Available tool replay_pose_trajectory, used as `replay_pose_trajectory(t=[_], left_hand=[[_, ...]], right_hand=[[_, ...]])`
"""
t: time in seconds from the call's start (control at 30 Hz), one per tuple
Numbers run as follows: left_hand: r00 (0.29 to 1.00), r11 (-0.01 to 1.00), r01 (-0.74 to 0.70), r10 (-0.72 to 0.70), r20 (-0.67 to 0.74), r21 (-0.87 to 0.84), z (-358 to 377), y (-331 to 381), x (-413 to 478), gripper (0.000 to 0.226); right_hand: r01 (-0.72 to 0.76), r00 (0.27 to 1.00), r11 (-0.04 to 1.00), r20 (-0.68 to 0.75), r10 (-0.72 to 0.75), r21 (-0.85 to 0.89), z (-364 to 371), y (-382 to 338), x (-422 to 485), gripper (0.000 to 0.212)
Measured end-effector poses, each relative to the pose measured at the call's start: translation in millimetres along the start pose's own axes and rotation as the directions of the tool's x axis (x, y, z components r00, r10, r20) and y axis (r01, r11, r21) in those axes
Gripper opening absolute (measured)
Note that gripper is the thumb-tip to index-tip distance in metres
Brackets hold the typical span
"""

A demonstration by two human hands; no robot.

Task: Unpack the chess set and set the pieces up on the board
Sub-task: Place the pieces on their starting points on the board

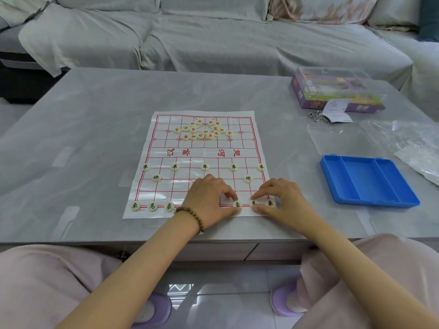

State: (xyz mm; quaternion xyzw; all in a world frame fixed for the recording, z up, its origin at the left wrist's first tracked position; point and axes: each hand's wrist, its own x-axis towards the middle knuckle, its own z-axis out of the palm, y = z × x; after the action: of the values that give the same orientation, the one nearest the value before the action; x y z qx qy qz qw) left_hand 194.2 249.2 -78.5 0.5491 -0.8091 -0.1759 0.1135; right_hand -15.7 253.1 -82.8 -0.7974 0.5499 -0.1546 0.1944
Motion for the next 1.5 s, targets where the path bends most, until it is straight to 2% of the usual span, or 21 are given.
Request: replay_pose_trajectory(t=[0.2, 0.27, 0.33, 0.43, 0.57, 0.8, 1.0, 1.17, 1.4, 1.5], left_hand=[[1.000, 1.000, -0.002, 0.002, -0.003, 0.008, 0, -2, 0, 0.032], [1.000, 1.000, 0.001, -0.001, -0.011, -0.005, 0, -3, 0, 0.037], [0.999, 0.999, 0.021, -0.023, -0.043, -0.041, -5, -6, -2, 0.040], [0.984, 0.985, 0.072, -0.095, -0.150, -0.156, -20, -23, -7, 0.030], [0.961, 0.966, 0.120, -0.170, -0.216, -0.230, -39, -56, -17, 0.028], [0.960, 0.959, 0.158, -0.205, -0.189, -0.234, -36, -78, -33, 0.034], [0.969, 0.962, 0.131, -0.175, -0.174, -0.239, -32, -70, -37, 0.025], [0.998, 0.998, 0.050, -0.051, -0.026, -0.041, -25, -60, -35, 0.041], [1.000, 1.000, 0.023, -0.023, -0.005, 0.006, -22, -56, -29, 0.037], [1.000, 0.999, 0.029, -0.029, -0.010, 0.020, -21, -54, -27, 0.034]], right_hand=[[-0.010, 1.000, 1.000, 0.015, 0.010, 0.020, 0, -1, 0, 0.019], [-0.016, 1.000, 0.997, -0.012, 0.017, 0.077, -1, -2, 1, 0.020], [-0.008, 0.997, 0.987, -0.078, 0.021, 0.158, -3, -7, 4, 0.019], [0.004, 0.992, 0.978, -0.125, 0.023, 0.209, -1, -20, 11, 0.014], [0.008, 1.000, 0.975, -0.022, -0.003, 0.222, 10, -50, 29, 0.012], [-0.024, 0.991, 0.990, 0.137, 0.005, 0.138, 31, -91, 62, 0.020], [-0.072, 0.983, 0.997, 0.173, 0.068, 0.017, 27, -86, 72, 0.017], [-0.074, 0.974, 0.997, 0.215, 0.068, 0.023, 12, -72, 53, 0.020], [-0.044, 0.993, 0.997, 0.105, 0.051, -0.065, 15, -66, 43, 0.024], [-0.035, 0.992, 0.999, 0.118, 0.039, -0.041, 16, -66, 42, 0.020]])
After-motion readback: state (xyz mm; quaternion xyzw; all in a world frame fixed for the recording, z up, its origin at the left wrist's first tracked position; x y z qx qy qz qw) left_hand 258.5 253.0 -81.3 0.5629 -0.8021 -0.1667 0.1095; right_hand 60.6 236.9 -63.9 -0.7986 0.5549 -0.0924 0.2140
